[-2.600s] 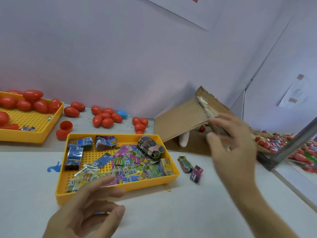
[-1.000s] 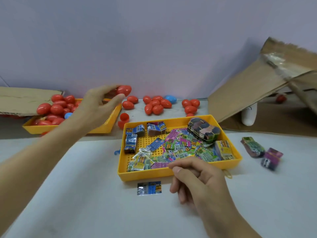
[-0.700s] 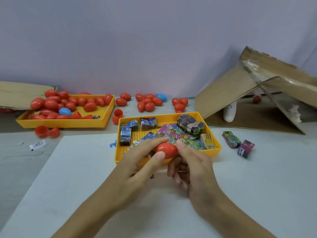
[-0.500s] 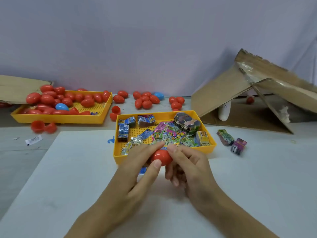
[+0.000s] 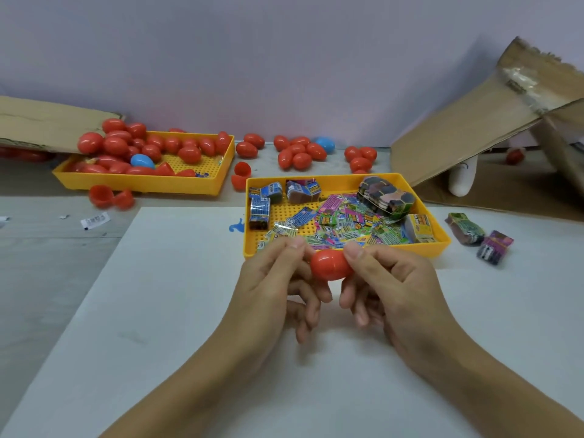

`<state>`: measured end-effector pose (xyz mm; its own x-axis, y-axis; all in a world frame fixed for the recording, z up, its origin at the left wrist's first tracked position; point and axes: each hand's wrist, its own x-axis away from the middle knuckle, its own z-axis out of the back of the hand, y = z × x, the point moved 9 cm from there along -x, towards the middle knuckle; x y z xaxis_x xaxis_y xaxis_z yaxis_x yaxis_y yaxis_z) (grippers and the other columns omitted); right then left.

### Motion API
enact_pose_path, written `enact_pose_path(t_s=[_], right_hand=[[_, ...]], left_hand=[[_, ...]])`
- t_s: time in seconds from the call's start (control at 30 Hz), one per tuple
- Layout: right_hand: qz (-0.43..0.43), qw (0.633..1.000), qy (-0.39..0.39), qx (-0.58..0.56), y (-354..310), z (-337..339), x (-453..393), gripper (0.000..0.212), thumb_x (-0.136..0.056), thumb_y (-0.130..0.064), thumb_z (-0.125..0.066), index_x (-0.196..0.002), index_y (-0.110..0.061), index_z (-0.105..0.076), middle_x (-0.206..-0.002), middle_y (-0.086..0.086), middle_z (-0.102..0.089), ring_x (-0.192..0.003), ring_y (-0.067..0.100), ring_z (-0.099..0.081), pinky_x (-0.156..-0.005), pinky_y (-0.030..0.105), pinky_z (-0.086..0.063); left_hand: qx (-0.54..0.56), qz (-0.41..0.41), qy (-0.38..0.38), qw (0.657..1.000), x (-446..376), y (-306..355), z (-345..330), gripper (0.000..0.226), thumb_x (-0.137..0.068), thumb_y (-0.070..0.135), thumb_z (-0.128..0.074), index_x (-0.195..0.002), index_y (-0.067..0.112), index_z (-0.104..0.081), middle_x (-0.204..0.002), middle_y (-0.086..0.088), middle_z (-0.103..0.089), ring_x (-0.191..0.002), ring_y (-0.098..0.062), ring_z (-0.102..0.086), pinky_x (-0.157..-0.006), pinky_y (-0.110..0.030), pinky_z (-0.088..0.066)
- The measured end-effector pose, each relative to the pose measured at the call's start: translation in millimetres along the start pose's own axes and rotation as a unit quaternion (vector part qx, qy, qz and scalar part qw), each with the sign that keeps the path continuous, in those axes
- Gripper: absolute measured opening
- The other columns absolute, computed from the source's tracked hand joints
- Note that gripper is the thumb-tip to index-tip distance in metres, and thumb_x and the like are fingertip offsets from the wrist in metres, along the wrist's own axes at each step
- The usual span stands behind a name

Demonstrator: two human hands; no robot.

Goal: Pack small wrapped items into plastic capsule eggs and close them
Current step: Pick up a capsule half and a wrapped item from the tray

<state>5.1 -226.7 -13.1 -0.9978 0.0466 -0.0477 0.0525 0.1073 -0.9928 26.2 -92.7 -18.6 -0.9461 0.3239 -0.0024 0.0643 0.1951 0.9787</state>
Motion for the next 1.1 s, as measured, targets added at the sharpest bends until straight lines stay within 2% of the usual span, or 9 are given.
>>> enact_pose_path(t_s=[0.23,0.4,0.53,0.7,0.8,0.9,0.97,1.03,1.1], right_hand=[[0.02,1.0,-0.021,-0.003,-5,-4,1,0.027,-0.081,-0.044,-0.067,-0.077,-0.018,-0.074,-0.063,0.011,-0.069,-0.04,0.018,-0.057,-0.037,0.017,-0.037],[0.034,0.999,-0.02,-0.02,-9,-3,4,0.028,-0.074,-0.038,-0.073,-0.096,-0.02,-0.077,-0.075,0.013,-0.073,-0.053,0.02,-0.065,-0.043,0.023,-0.045],[0.065,0.998,-0.011,-0.005,-16,-2,7,0.027,-0.073,-0.023,-0.077,-0.1,-0.027,-0.078,-0.082,0.011,-0.075,-0.061,0.02,-0.069,-0.045,0.026,-0.051],[0.125,0.99,-0.007,0.058,-21,-6,13,0.034,-0.073,-0.011,-0.078,-0.098,-0.033,-0.079,-0.083,0.004,-0.074,-0.071,0.016,-0.069,-0.048,0.025,-0.053],[0.14,0.988,-0.005,0.067,-22,-7,16,0.034,-0.075,-0.004,-0.074,-0.097,-0.03,-0.079,-0.088,0.006,-0.072,-0.075,0.02,-0.068,-0.05,0.029,-0.055],[0.138,0.99,-0.01,0.033,-23,-5,17,0.029,-0.081,0.0,-0.065,-0.097,-0.021,-0.076,-0.099,0.007,-0.074,-0.076,0.025,-0.071,-0.051,0.032,-0.056],[0.098,0.995,0.011,-0.002,-17,1,15,0.024,-0.083,-0.007,-0.063,-0.099,-0.021,-0.073,-0.094,0.009,-0.073,-0.074,0.025,-0.071,-0.049,0.032,-0.055],[0.046,0.998,0.037,-0.02,-10,7,12,0.017,-0.084,-0.024,-0.064,-0.099,-0.021,-0.072,-0.085,0.011,-0.072,-0.069,0.024,-0.07,-0.045,0.032,-0.053],[0.016,0.999,0.037,-0.008,-6,6,11,0.026,-0.084,-0.041,-0.062,-0.093,-0.019,-0.073,-0.076,0.014,-0.07,-0.061,0.022,-0.067,-0.041,0.031,-0.051]], left_hand=[[0.012,-0.026,0.03,0.999,3,6,2,0.023,-0.08,0.036,-0.063,-0.081,0.014,-0.068,-0.06,-0.011,-0.058,-0.048,-0.02,-0.054,-0.039,-0.026,-0.045],[0.035,-0.034,0.012,0.999,3,6,3,0.011,-0.089,0.025,-0.068,-0.085,0.015,-0.07,-0.064,-0.015,-0.059,-0.057,-0.024,-0.062,-0.051,-0.033,-0.055],[0.047,-0.013,0.019,0.999,4,4,4,0.027,-0.088,0.033,-0.055,-0.092,0.011,-0.07,-0.068,-0.02,-0.059,-0.057,-0.027,-0.063,-0.049,-0.036,-0.055],[-0.052,-0.042,0.053,0.996,7,11,8,0.054,-0.088,0.059,-0.053,-0.085,0.008,-0.069,-0.063,-0.021,-0.048,-0.042,-0.026,-0.054,-0.037,-0.034,-0.05],[-0.056,-0.048,0.044,0.996,9,14,5,0.032,-0.087,0.049,-0.066,-0.085,0.018,-0.073,-0.058,-0.011,-0.056,-0.045,-0.023,-0.057,-0.041,-0.033,-0.052],[-0.055,-0.081,0.039,0.994,10,19,5,0.013,-0.082,0.031,-0.079,-0.092,0.023,-0.074,-0.077,-0.007,-0.07,-0.063,-0.021,-0.069,-0.052,-0.034,-0.058],[-0.066,-0.109,0.039,0.991,11,22,6,0.027,-0.074,0.03,-0.081,-0.099,0.026,-0.072,-0.093,-0.005,-0.073,-0.076,-0.025,-0.073,-0.062,-0.03,-0.06],[-0.086,-0.13,0.025,0.987,12,26,4,0.033,-0.071,0.029,-0.08,-0.102,0.03,-0.07,-0.098,-0.001,-0.074,-0.083,-0.023,-0.073,-0.069,-0.025,-0.058],[-0.119,-0.145,0.007,0.982,12,27,0,0.033,-0.073,0.02,-0.081,-0.103,0.03,-0.07,-0.099,0.002,-0.074,-0.091,-0.02,-0.072,-0.074,-0.024,-0.057]])
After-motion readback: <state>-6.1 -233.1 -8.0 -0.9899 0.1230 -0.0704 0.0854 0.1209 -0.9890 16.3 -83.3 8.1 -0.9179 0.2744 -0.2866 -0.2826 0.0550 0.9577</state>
